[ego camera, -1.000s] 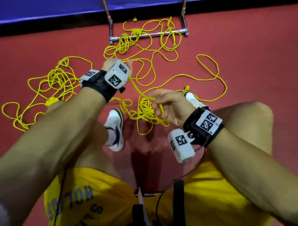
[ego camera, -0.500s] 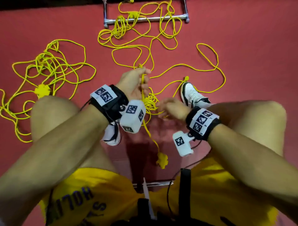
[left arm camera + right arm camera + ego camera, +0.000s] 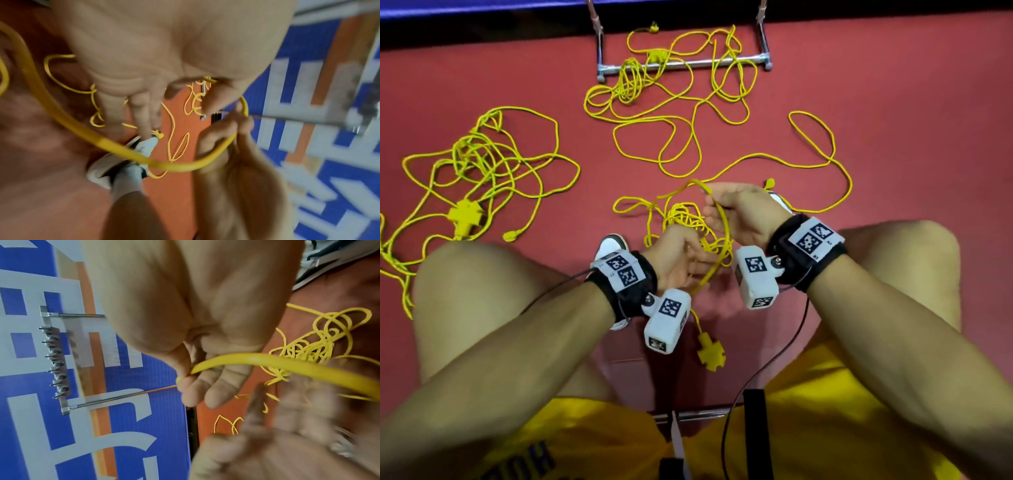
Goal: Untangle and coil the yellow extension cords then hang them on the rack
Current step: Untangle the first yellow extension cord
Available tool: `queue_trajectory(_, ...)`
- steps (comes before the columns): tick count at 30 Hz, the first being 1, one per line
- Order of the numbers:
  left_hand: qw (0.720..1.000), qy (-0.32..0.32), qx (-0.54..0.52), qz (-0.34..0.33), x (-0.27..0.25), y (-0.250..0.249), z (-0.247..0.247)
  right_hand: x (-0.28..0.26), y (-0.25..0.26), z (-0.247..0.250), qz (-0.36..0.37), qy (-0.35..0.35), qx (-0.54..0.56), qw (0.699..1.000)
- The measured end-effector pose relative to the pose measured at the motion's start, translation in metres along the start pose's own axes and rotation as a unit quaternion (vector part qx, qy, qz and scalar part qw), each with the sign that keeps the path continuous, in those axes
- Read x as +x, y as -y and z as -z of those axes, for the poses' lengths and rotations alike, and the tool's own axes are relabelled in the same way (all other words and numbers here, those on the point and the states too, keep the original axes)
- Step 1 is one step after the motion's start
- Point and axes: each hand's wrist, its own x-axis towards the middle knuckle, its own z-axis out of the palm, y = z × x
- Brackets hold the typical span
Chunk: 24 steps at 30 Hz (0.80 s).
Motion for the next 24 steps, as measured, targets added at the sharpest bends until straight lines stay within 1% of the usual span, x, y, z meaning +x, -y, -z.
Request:
queue_trajectory(1,0.996,-0.022,-0.082,-0.038,0.001,-0.004,0.002,-0.002,0.000,0.001,0.005,0.026,0.011,1.000)
queue_trajectory(2,0.984,-0.042,-0.156,-0.081,0.004,-0.011,0.008,-0.005,0.000,0.001,0.012,0.064,0.003,0.998)
queue_trajectory(3,0.967,-0.055,-0.219,-0.117,0.008,-0.018,0.017,-0.008,-0.002,0.002,0.017,0.111,-0.029,0.993)
queue_trajectory(4,0.951,-0.060,-0.269,-0.140,0.011,-0.027,0.027,-0.011,-0.008,0.002,0.016,0.157,-0.086,0.984)
queue_trajectory(5,0.939,-0.057,-0.306,-0.148,0.014,-0.035,0.038,-0.013,-0.015,0.002,0.008,0.197,-0.157,0.968)
queue_trajectory(6,0.932,-0.060,-0.328,-0.142,0.017,-0.042,0.048,-0.015,-0.024,0.002,-0.005,0.233,-0.235,0.944)
queue_trajectory(8,0.933,-0.069,-0.338,-0.105,0.025,-0.050,0.058,-0.017,-0.041,0.003,-0.022,0.290,-0.382,0.877)
queue_trajectory(9,0.940,-0.085,-0.315,-0.095,0.028,-0.052,0.055,-0.015,-0.046,0.003,-0.027,0.283,-0.432,0.856)
queue_trajectory(10,0.954,-0.109,-0.263,-0.099,0.031,-0.052,0.048,-0.013,-0.047,0.005,-0.026,0.253,-0.455,0.854)
queue_trajectory(11,0.967,-0.132,-0.186,-0.111,0.031,-0.051,0.037,-0.010,-0.044,0.008,-0.029,0.198,-0.441,0.875)
queue_trajectory(12,0.978,-0.135,-0.102,-0.125,0.031,-0.048,0.026,-0.008,-0.038,0.008,-0.030,0.120,-0.388,0.913)
queue_trajectory(13,0.984,-0.114,-0.035,-0.132,0.028,-0.042,0.015,-0.006,-0.032,0.009,-0.023,0.039,-0.325,0.945)
queue_trajectory(14,0.987,-0.078,0.029,-0.138,0.024,-0.036,0.006,-0.005,-0.025,0.010,-0.015,-0.026,-0.259,0.965)
queue_trajectory(15,0.984,-0.035,0.092,-0.147,0.019,-0.031,-0.002,-0.005,-0.017,0.012,-0.018,-0.062,-0.197,0.978)
queue_trajectory(16,0.976,0.005,0.156,-0.153,0.014,-0.026,-0.007,-0.004,-0.011,0.014,-0.034,-0.068,-0.137,0.988)
queue_trajectory(18,0.956,0.057,0.253,-0.140,0.009,-0.018,-0.012,-0.004,-0.003,0.015,-0.074,-0.038,-0.050,0.995)
queue_trajectory(20,0.945,0.063,0.299,-0.119,0.007,-0.011,-0.013,-0.003,-0.003,0.013,-0.080,-0.041,-0.016,0.996)
queue_trajectory(21,0.943,0.060,0.308,-0.108,0.006,-0.008,-0.013,-0.002,-0.002,0.012,-0.069,-0.056,-0.009,0.996)
queue_trajectory(22,0.949,0.058,0.294,-0.092,0.006,-0.007,-0.013,-0.001,-0.002,0.012,-0.048,-0.072,0.015,0.996)
queue_trajectory(23,0.962,0.056,0.256,-0.071,0.006,-0.006,-0.013,0.001,-0.002,0.012,-0.019,-0.080,0.039,0.996)
queue_trajectory(24,0.979,0.045,0.195,-0.047,0.006,-0.007,-0.013,0.003,-0.001,0.014,0.012,-0.078,0.059,0.995)
